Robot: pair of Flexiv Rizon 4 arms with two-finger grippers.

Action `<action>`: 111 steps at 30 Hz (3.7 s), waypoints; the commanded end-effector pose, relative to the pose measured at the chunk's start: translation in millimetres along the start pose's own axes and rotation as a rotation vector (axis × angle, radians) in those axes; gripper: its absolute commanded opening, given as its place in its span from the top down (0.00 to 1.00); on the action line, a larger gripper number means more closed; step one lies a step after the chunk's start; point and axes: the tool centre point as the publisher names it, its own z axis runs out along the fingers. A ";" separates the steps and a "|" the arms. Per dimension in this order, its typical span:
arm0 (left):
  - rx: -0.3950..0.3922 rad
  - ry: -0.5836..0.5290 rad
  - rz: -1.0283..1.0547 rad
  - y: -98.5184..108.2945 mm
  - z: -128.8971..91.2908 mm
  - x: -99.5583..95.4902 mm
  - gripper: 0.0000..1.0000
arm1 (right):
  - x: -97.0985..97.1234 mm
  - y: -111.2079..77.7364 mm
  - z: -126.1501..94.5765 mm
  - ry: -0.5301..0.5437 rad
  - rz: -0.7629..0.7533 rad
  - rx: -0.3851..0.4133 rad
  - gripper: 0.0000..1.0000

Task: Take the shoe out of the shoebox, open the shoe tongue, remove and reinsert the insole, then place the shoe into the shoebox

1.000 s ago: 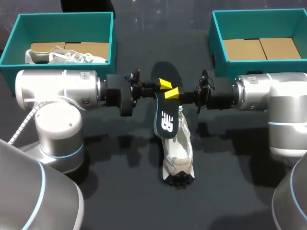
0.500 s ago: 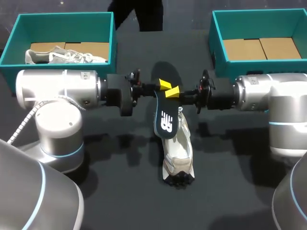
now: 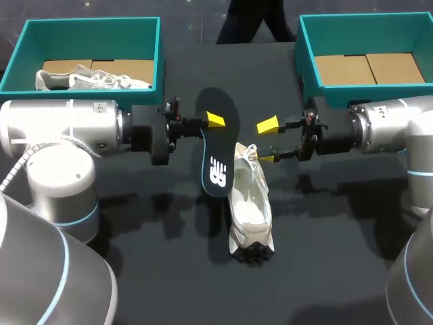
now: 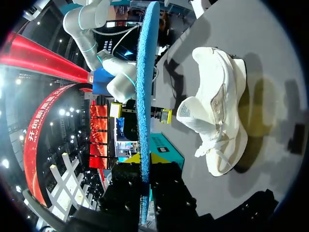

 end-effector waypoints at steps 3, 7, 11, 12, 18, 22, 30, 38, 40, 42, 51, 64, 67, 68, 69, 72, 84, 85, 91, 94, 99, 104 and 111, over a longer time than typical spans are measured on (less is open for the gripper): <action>-0.002 0.027 -0.022 -18.1 -31.1 -2.0 1.00 | 2.7 -2.7 -3.3 -0.007 0.002 0.000 0.00; 0.008 0.048 -0.041 -24.5 -39.3 -2.1 1.00 | 7.7 -5.6 -11.2 -0.032 -0.061 0.027 0.00; 0.022 0.065 -0.058 -28.1 -46.6 -3.4 1.00 | 17.7 -16.4 -30.1 -0.102 -0.182 0.052 0.00; 0.024 0.066 -0.059 -28.9 -48.2 -3.6 1.00 | 19.2 -18.3 -34.8 -0.128 -0.214 0.060 0.00; 0.086 0.098 -0.124 -31.2 -53.9 -5.6 1.00 | 23.3 -22.5 -42.1 -0.167 -0.311 0.066 0.00; 0.086 0.098 -0.124 -31.2 -53.9 -5.6 1.00 | 23.3 -22.5 -42.1 -0.167 -0.311 0.066 0.00; 0.099 0.088 -0.148 -39.1 -54.9 -6.9 1.00 | 25.9 -22.3 -43.8 -0.226 -0.365 0.113 0.00; 0.132 0.104 -0.215 -75.6 -64.3 -12.8 1.00 | 24.8 -35.4 -68.6 -0.390 -0.613 0.261 0.00; 0.153 0.105 -0.261 -86.5 -66.5 -14.5 1.00 | 22.7 -37.8 -75.3 -0.391 -0.639 0.262 0.00; 0.159 0.123 -0.229 -102.1 -69.2 -17.1 1.00 | 22.7 -37.8 -75.3 -0.391 -0.639 0.262 0.00; 0.159 0.123 -0.229 -102.1 -69.2 -17.1 1.00 | 22.7 -37.8 -75.3 -0.391 -0.639 0.262 0.00; 0.202 0.148 -0.497 -178.3 -65.4 -27.7 1.00 | -8.6 -71.8 -107.8 -0.580 -0.857 0.379 0.00; 0.229 0.160 -0.540 -192.8 -63.2 -31.8 1.00 | -16.7 -78.3 -107.8 -0.632 -0.858 0.421 0.00; 0.200 0.170 -0.449 -197.8 -62.9 -32.9 1.00 | -16.7 -78.3 -107.8 -0.632 -0.858 0.421 0.00; 0.200 0.170 -0.449 -197.8 -62.9 -32.9 1.00 | -16.7 -78.3 -107.8 -0.632 -0.858 0.421 0.00; 0.200 0.170 -0.449 -197.8 -62.9 -32.9 1.00 | -16.7 -78.3 -107.8 -0.632 -0.858 0.421 0.00; 0.201 0.234 -0.590 -222.2 -40.3 -10.6 1.00 | -39.4 -84.9 -101.5 -0.740 -0.998 0.544 0.00; 0.198 0.236 -0.614 -223.0 -38.4 -8.4 1.00 | -45.1 -86.7 -101.7 -0.745 -1.007 0.557 0.00; 0.212 0.217 -0.757 -227.9 -30.4 -6.8 1.00 | -61.9 -96.1 -102.8 -0.793 -1.102 0.578 0.00; 0.247 0.211 -0.818 -231.9 -27.2 -9.4 1.00 | -68.5 -100.6 -101.5 -0.829 -1.121 0.601 0.00; 0.251 0.219 -0.796 -232.6 -26.7 -10.8 1.00 | -71.9 -101.4 -101.5 -0.825 -1.117 0.618 0.00; 0.251 0.219 -0.796 -232.6 -26.7 -10.8 1.00 | -71.9 -101.4 -101.5 -0.825 -1.117 0.618 0.00; 0.147 0.173 -0.852 -225.5 -14.1 -1.3 1.00 | -95.0 -88.2 -76.2 -0.864 -1.154 0.820 0.00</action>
